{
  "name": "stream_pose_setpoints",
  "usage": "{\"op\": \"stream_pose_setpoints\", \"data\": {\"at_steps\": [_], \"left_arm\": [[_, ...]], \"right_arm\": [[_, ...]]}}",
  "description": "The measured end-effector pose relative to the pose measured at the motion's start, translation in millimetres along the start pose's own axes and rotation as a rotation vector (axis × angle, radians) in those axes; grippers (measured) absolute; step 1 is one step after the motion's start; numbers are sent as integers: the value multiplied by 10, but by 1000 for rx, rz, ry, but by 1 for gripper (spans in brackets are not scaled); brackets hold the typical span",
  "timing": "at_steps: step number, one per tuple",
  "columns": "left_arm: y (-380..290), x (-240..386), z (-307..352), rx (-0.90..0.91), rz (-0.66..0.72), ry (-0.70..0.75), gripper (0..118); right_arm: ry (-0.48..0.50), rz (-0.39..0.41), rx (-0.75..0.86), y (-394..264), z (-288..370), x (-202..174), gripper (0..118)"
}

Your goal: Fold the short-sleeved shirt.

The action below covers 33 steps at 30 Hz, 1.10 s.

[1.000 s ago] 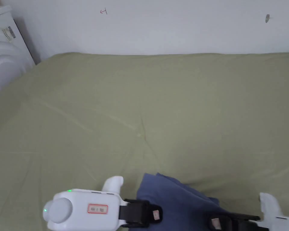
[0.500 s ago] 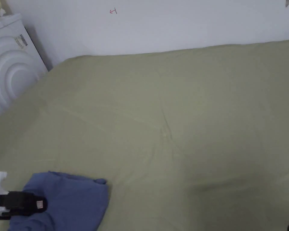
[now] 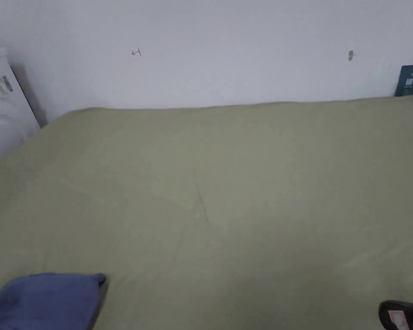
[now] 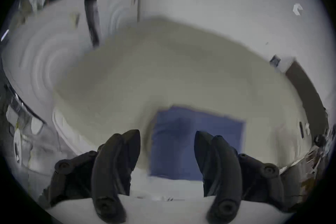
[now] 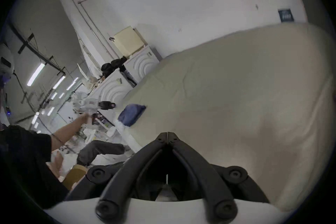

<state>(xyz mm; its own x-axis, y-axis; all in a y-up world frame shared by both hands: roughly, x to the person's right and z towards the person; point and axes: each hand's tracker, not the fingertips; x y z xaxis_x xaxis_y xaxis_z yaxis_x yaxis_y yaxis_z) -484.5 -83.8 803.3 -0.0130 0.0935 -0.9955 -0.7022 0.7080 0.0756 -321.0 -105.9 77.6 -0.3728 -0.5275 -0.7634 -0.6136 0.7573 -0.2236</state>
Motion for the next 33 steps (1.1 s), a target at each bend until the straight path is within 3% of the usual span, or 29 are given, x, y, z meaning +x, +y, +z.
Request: {"op": "stream_pose_setpoints", "data": {"at_steps": [3,4,6,7,10,17,20,23,33], "left_arm": [[120,542,568,243,-5,-82,65],[122,843,716,310,-12,-110,55],[3,1288,838,472,-47,-127,0],[-105,1606,969,583,-52,-57,0],[-428,2339,1176,670,-92,-172,0],[-1075,3656,1362,699,-148,-85,0],[-1119,3875,1385,710,-172,-17,0],[-1061,3957,1415,707,-145,-82,0],[-563,3979,1340,671,-115,-121,2]], "right_arm": [[-106,100,74,191,180,-123,0],[-149,140,96,254,228,-188,0],[-251,223,159,349,323,-318,0],[-324,278,186,384,374,-410,0],[-597,458,297,320,510,-701,0],[-1025,559,492,-104,640,-952,0],[-1046,506,527,-122,685,-914,0],[-1031,432,549,-30,757,-878,0],[-971,424,555,512,655,-936,0]]}}
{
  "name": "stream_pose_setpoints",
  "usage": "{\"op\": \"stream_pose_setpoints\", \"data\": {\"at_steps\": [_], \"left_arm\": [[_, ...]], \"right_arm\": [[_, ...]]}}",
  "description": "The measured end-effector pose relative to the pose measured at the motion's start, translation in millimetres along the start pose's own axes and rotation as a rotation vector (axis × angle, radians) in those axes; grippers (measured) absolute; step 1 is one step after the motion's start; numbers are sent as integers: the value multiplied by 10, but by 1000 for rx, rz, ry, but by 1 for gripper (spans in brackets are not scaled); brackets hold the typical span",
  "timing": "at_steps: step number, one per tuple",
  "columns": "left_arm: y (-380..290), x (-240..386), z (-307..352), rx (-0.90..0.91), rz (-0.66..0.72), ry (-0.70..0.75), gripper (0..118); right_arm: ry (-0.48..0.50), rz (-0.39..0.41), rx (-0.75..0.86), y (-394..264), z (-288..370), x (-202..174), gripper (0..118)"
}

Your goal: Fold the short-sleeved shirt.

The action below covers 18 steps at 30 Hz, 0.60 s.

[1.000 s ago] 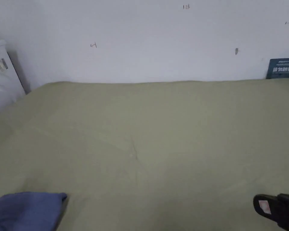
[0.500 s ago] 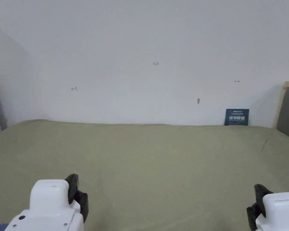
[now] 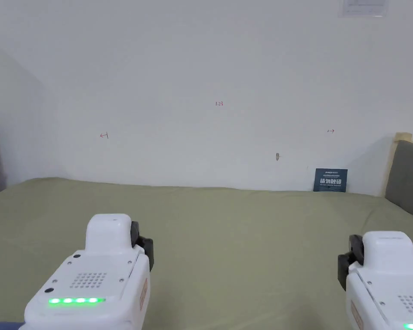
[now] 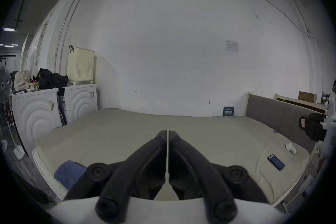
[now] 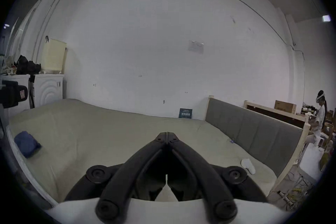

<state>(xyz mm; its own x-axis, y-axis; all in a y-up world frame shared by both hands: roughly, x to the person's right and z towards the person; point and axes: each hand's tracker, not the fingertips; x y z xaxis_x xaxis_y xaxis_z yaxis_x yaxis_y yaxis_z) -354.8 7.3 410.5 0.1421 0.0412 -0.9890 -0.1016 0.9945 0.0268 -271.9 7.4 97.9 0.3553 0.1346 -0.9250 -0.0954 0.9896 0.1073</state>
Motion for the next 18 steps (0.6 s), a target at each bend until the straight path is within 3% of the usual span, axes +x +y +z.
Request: {"op": "stream_pose_setpoints", "data": {"at_steps": [1,2,3,4,5,6,8,18], "left_arm": [[9,-26,-27,-4,-1,-10,6],[4,-64,-54,-3,1,-25,25],[20,-84,-72,-20,6,-47,57],[22,-96,-86,-53,18,-74,93],[-4,-117,-103,-61,27,-64,118],[-34,-136,-65,-43,31,-55,118],[-57,-166,-47,-17,27,-46,118],[-20,-145,-42,24,37,-28,118]], "right_arm": [[6,-6,3,-12,-40,-25,0],[14,-6,1,-16,-80,-42,4],[23,-2,-27,-14,-130,-58,26],[36,7,-79,-19,-180,-65,66],[28,5,-125,-53,-230,-83,118],[59,-8,-31,-57,-204,-99,115],[12,3,-38,-77,-247,-77,117],[13,0,-51,-158,-163,-53,118]]}}
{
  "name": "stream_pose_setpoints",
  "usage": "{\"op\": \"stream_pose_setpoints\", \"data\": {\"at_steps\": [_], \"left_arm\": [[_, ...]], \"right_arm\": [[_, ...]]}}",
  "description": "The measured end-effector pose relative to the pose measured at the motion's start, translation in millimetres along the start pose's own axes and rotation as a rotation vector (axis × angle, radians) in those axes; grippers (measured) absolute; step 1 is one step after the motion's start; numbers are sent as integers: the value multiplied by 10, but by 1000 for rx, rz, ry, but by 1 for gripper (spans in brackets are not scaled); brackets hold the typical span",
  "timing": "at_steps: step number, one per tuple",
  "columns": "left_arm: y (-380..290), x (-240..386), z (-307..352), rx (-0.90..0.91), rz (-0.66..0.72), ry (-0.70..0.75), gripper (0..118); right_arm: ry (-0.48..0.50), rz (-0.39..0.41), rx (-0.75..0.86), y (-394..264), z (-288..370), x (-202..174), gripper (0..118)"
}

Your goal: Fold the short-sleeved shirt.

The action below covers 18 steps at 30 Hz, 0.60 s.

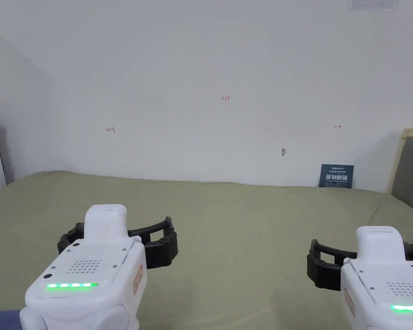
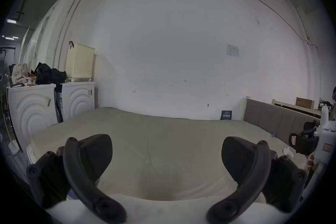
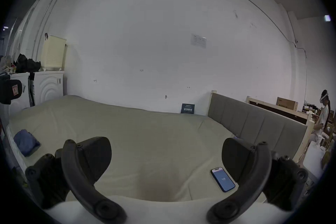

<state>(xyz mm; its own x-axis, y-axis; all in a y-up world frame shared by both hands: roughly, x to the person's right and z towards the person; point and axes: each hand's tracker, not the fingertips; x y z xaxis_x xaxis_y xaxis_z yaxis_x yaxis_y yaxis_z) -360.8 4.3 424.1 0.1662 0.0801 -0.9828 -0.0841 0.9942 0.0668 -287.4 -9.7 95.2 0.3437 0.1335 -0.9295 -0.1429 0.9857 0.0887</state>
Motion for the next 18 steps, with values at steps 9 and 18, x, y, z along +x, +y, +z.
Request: {"op": "stream_pose_setpoints", "data": {"at_steps": [9,18], "left_arm": [[-39,-54,-18,-20,30,17,118],[-123,-119,-27,-4,42,16,118]], "right_arm": [[24,-25,63,-17,-8,41,118],[31,-78,78,-17,46,28,118]]}}
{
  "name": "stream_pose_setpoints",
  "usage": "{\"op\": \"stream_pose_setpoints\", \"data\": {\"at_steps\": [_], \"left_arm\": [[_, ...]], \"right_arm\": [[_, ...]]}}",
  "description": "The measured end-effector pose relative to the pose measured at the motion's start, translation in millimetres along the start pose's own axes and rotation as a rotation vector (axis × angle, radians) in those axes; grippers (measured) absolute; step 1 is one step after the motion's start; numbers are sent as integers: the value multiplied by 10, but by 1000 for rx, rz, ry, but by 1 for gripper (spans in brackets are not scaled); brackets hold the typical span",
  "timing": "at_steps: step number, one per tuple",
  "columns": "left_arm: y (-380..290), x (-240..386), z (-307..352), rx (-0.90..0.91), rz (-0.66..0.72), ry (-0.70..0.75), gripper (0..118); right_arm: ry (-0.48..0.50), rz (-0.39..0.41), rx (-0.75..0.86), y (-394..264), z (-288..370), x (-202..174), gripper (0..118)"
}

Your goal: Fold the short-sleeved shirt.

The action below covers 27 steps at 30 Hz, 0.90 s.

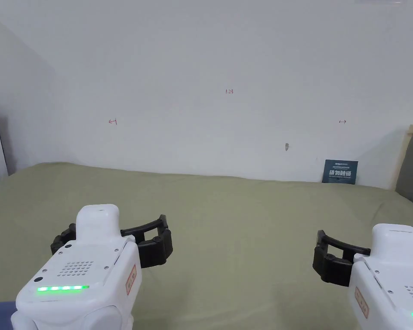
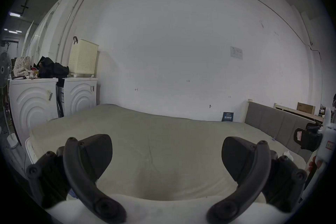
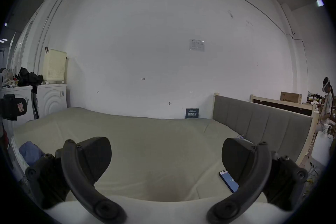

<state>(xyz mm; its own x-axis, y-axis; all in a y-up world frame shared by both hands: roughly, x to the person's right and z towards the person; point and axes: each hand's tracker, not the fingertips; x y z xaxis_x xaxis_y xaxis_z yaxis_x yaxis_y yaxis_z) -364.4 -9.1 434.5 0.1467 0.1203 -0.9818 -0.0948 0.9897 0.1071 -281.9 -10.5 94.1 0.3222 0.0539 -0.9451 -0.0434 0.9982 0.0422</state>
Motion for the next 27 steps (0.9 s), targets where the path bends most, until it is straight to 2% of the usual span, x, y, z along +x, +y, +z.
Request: {"op": "stream_pose_setpoints", "data": {"at_steps": [3,8,12,17,22,27], "left_arm": [[-23,0,-34,-15,-1,3,118],[-85,8,-19,-26,-17,-25,118],[-108,26,-49,-42,-27,-35,118],[-82,25,-65,-53,-31,-37,118],[-27,-28,-125,-42,-18,-38,118],[56,-9,-117,-40,-25,-46,118]], "right_arm": [[9,-6,-2,-6,-33,-18,118],[88,-32,54,0,5,-30,118],[126,-86,70,24,37,24,118],[78,-51,91,53,9,45,118],[143,-103,39,32,-100,124,118],[111,-127,22,49,-123,107,118]]}}
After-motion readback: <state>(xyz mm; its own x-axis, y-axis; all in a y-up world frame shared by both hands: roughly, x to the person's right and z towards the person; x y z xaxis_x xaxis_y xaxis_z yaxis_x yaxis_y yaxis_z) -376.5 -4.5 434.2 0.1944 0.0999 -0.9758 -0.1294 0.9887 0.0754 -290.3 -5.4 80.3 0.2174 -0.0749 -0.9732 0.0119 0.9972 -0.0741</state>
